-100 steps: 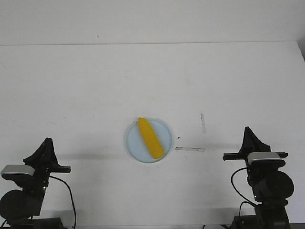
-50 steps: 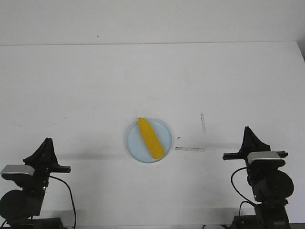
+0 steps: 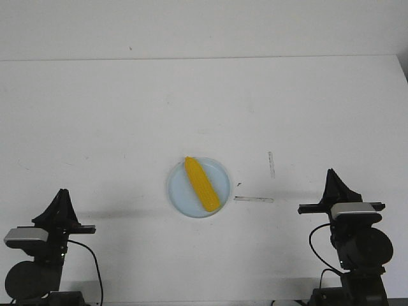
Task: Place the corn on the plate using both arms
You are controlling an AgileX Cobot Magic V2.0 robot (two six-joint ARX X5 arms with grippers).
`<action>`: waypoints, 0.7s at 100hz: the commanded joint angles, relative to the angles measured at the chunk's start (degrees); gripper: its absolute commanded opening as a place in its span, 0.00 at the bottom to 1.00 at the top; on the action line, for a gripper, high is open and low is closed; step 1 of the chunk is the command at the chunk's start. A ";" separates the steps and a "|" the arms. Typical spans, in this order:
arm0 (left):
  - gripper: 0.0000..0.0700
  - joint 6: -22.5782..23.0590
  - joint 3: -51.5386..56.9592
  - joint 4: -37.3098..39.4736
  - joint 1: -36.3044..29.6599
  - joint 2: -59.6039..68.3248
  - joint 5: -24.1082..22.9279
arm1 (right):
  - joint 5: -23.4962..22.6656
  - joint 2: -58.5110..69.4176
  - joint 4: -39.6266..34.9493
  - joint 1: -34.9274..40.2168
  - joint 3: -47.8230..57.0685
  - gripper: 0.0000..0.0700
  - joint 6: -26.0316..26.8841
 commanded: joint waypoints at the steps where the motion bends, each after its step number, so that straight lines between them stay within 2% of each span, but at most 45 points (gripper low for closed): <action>1: 0.00 0.02 -2.32 2.56 -0.09 -1.53 -0.26 | 0.00 -0.09 0.66 0.00 0.11 0.02 -0.11; 23: 0.00 -0.02 -10.27 5.81 -0.13 -4.79 -0.63 | -0.02 -0.09 0.63 0.00 0.11 0.02 -0.11; 34: 0.00 0.04 -14.97 11.54 -0.33 -4.81 -0.66 | 0.00 -0.09 0.94 0.00 0.11 0.02 -0.11; 47: 0.00 -0.07 -14.71 8.00 -0.52 -4.81 -0.63 | 0.00 -0.09 1.20 0.00 0.11 0.02 -0.11; 70: 0.00 -0.07 -14.71 8.37 -0.52 -4.81 -0.63 | -0.02 -0.09 1.95 0.00 0.11 0.02 -0.11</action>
